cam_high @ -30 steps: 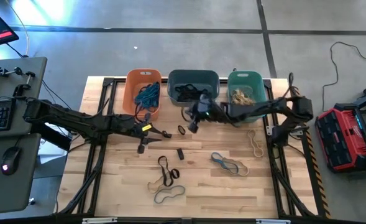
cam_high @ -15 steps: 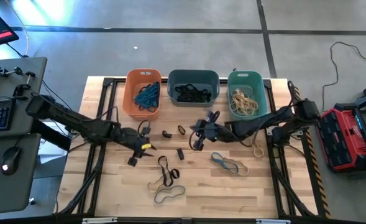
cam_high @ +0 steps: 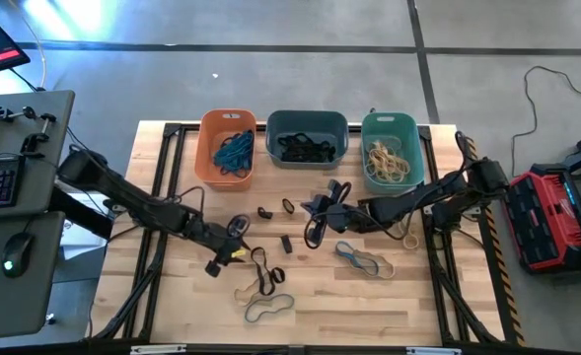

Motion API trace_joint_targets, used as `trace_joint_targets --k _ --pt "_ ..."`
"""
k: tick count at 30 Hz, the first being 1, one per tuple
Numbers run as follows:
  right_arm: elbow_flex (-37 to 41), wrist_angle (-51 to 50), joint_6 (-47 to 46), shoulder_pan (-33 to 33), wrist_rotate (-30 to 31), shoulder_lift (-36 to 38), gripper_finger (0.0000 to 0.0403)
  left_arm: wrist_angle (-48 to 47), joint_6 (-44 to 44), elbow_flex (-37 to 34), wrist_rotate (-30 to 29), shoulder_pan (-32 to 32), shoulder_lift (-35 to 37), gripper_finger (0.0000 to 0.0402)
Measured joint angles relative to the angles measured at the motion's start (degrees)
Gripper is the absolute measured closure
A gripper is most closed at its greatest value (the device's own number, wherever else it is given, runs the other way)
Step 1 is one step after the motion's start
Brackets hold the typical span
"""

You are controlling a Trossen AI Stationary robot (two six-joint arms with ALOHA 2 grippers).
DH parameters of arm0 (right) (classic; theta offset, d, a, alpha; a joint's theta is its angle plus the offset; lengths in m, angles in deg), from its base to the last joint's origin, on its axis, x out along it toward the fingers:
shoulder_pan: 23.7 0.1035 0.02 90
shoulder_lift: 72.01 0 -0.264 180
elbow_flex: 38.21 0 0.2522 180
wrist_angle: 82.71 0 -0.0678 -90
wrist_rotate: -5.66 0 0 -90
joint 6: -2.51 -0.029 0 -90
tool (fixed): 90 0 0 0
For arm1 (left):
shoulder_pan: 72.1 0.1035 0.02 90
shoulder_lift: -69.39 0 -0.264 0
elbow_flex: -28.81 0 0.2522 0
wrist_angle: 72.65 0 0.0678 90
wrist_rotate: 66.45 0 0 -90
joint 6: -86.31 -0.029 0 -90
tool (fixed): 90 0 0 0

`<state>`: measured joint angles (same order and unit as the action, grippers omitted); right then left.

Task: Sort rubber bands into baskets
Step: Put the black rubber band into the blue bin

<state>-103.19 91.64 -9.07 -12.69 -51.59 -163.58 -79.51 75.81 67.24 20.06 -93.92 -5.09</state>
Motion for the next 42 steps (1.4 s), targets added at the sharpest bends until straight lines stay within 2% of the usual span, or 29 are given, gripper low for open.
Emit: trace_joint_targets --k 7,20,25,34,39,42 --pt "0.0 0.2 -0.1 0.0 0.1 0.0 0.0403 6.0 -0.7 0.0 0.0 0.0 -5.2 0.0234" --pt "0.0 0.4 0.0 0.0 0.1 0.0 0.0403 8.2 -3.5 2.6 0.0 0.2 -12.9 0.024" --pt "0.0 0.4 0.0 0.0 0.1 0.0 0.0403 8.0 -7.0 4.7 0.2 1.3 -14.9 0.0278" --pt "0.0 0.4 0.0 0.0 0.1 0.0 0.0403 7.2 -10.0 4.9 3.8 1.8 -14.8 0.0391" --pt "0.0 0.3 0.0 0.0 0.1 0.0 0.0403 6.5 -8.2 5.1 3.9 3.0 -14.8 0.0398" --pt "0.0 0.3 0.0 0.0 0.1 0.0 0.0403 2.2 -6.1 7.8 2.5 4.3 -14.8 0.04"
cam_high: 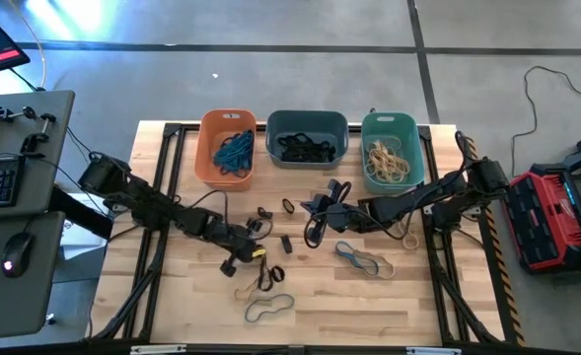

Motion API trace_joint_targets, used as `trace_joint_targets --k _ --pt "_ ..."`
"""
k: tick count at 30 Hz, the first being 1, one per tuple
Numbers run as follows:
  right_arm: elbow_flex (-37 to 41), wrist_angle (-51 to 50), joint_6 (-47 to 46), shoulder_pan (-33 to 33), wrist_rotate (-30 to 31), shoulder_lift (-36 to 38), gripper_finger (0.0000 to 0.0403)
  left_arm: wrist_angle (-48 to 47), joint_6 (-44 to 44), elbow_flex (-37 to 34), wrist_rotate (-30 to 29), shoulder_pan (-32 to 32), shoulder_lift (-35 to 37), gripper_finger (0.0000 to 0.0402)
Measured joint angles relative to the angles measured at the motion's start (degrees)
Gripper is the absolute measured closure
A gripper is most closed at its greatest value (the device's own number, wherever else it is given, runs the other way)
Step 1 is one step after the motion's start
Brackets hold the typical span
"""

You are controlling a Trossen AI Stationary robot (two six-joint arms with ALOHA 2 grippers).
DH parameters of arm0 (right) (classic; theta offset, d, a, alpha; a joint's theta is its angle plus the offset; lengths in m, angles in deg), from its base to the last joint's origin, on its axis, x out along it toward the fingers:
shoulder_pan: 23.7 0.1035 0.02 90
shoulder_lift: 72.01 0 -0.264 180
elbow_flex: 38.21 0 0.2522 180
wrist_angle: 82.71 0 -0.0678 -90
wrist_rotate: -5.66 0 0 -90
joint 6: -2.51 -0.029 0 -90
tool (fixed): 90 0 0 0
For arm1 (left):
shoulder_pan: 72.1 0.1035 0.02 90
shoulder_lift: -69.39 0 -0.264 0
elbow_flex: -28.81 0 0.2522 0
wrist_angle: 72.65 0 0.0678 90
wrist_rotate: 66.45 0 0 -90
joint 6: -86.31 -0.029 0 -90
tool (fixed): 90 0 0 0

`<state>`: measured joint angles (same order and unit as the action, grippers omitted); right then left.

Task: Sort rubber bands into baskets
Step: Put the black rubber band into the blue bin

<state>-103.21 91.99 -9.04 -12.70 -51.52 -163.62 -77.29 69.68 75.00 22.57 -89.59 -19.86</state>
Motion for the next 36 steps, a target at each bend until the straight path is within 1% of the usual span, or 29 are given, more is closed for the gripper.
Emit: trace_joint_targets --k 3,7,11,17,21,23,26,29,33,36 --pt "0.0 0.0 0.0 0.3 -0.4 0.0 0.0403 -6.9 2.0 4.0 -1.6 1.7 0.0 0.0401" --pt "0.0 0.0 0.0 1.8 -0.3 0.0 0.0403 -14.8 2.5 9.7 -3.6 3.7 0.0 0.0401" --pt "0.0 0.0 0.0 3.8 0.0 0.0 0.0403 -18.4 2.0 14.5 -4.3 5.3 0.0 0.0401" --pt "0.0 -0.6 0.0 7.0 4.4 0.0 0.0403 -22.9 1.5 20.5 -5.0 8.3 0.0 0.0401" --pt "0.0 -0.6 -0.1 8.8 5.6 0.0 0.0403 -25.9 1.5 23.4 -6.6 10.8 0.0 0.0401" --pt "0.0 -0.6 -0.2 9.6 6.7 0.0 0.0403 -26.0 1.2 24.0 -5.8 12.4 0.0 0.0401" --pt "0.0 -0.6 -0.2 10.7 8.1 0.0 0.0403 -26.1 0.8 24.6 -1.7 15.7 0.8 0.0401" --pt "0.0 -0.9 -0.4 11.5 9.2 0.0 0.0403 -25.5 0.9 24.7 0.9 19.1 2.4 0.0401" --pt "0.0 -0.9 -0.4 11.7 9.2 0.0 0.0403 -24.1 0.9 24.8 2.2 22.9 4.5 0.0401" --pt "0.0 -1.0 -0.4 11.7 9.2 0.0 0.0403 -24.3 0.9 26.8 2.2 25.2 4.8 0.0401"
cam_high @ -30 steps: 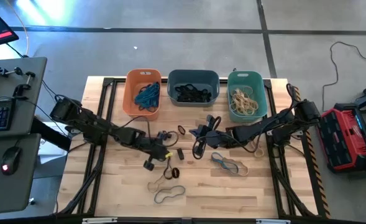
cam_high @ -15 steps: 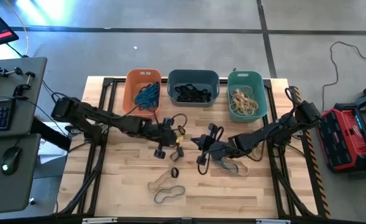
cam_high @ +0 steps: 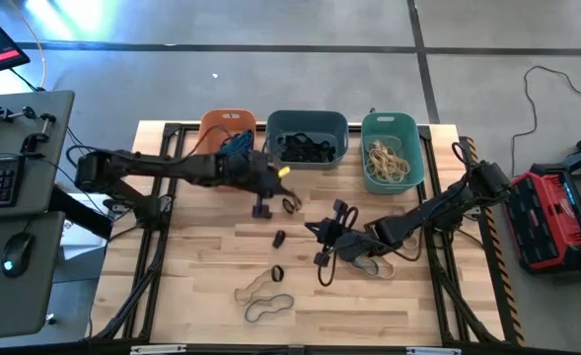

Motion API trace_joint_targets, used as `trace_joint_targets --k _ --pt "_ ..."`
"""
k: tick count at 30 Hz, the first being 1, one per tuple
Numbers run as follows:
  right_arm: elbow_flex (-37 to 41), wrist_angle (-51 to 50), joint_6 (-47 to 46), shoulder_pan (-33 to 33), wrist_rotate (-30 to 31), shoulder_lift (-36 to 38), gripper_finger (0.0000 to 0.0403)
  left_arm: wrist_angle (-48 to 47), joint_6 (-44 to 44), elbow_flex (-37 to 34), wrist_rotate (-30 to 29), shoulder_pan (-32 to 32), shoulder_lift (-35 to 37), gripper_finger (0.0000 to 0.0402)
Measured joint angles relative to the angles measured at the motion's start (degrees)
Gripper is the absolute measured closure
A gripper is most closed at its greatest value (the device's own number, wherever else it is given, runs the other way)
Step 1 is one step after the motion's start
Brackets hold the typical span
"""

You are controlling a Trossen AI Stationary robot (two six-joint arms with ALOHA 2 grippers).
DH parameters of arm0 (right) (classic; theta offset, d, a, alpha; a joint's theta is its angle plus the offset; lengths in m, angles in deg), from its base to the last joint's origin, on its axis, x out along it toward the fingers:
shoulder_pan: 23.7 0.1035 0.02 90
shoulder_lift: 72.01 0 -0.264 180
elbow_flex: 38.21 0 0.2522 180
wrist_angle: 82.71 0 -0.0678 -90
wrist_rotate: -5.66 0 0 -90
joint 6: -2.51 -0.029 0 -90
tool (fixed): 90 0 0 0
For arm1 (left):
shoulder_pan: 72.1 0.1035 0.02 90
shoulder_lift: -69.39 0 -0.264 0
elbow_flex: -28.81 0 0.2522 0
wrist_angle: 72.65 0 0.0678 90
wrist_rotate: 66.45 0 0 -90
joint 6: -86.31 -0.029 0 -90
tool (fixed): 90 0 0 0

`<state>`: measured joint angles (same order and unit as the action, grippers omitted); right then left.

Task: Sort rubber bands into baskets
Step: Put the black rubber band into the blue bin

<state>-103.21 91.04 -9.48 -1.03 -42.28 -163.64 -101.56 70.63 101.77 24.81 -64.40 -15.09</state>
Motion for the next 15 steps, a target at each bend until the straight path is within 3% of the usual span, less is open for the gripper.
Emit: trace_joint_targets --k 15 --pt "0.0 0.0 0.0 -0.1 0.0 0.0 0.0403 -0.8 -3.3 11.1 3.8 12.3 -1.9 0.0401"
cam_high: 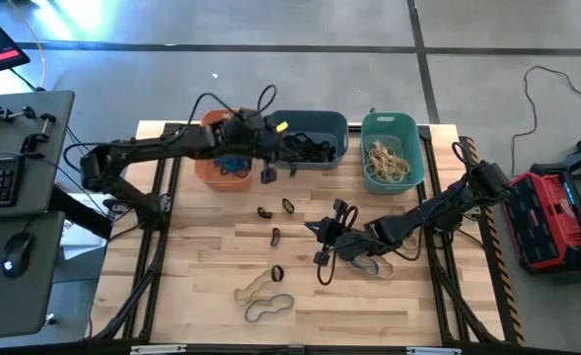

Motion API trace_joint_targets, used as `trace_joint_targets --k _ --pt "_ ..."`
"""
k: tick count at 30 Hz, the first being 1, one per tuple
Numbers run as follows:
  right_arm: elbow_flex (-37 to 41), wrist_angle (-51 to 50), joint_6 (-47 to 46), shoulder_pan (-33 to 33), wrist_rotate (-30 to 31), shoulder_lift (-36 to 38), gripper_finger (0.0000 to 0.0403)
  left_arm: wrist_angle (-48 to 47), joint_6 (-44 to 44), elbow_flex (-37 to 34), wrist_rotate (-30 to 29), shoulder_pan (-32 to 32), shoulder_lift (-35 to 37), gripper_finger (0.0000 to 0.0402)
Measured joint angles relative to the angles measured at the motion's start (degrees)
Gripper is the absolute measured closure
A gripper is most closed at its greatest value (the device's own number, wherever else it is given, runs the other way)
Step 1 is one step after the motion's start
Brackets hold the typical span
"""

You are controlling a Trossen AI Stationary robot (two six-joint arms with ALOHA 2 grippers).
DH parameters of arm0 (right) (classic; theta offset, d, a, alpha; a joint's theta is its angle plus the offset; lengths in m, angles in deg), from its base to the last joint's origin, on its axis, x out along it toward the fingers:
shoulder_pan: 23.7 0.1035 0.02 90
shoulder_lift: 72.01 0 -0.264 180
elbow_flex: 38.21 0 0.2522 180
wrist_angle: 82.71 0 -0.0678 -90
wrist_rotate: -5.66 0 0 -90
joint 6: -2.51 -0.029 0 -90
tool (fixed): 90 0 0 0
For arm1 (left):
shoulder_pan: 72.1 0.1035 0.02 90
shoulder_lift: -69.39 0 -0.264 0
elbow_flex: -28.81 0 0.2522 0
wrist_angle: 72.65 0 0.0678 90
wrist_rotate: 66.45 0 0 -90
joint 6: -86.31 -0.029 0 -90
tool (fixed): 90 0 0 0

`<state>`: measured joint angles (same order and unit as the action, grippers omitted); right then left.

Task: Sort rubber bands into baskets
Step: Put the black rubber band into the blue bin

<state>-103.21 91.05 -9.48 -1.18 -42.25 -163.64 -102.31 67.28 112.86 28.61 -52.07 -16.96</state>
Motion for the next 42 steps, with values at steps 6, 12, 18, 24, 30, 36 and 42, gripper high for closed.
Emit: trace_joint_targets --k 6,12,18,24,30,36,42 --pt "0.0 -0.1 -0.1 0.0 0.0 0.0 0.0403 -1.8 -0.4 5.7 4.0 4.7 -5.4 0.0401" --pt "0.0 -0.1 -0.2 0.0 0.0 0.0 0.0403 -2.4 -1.3 12.4 5.1 8.0 -13.1 0.0401" --pt "0.0 -0.5 -0.6 0.0 0.0 0.0 0.0403 -4.5 -1.2 18.2 6.4 11.0 -21.0 0.0401" --pt "0.0 -1.9 -2.2 0.0 0.0 0.0 0.0403 -4.8 -1.2 19.3 6.7 12.7 -24.8 0.0401" --pt "0.0 -2.2 -2.7 0.0 -0.2 0.0 0.0403 -5.4 -1.2 19.3 6.9 13.0 -26.5 0.0401" --pt "0.0 -2.4 -3.6 0.0 -0.3 0.0 0.0403 -6.8 -1.2 19.3 9.8 12.8 -28.5 0.0398" --pt "0.0 -2.5 -3.7 0.0 -0.5 0.0 0.0403 -8.9 -2.1 19.2 9.7 11.5 -27.3 0.0354"
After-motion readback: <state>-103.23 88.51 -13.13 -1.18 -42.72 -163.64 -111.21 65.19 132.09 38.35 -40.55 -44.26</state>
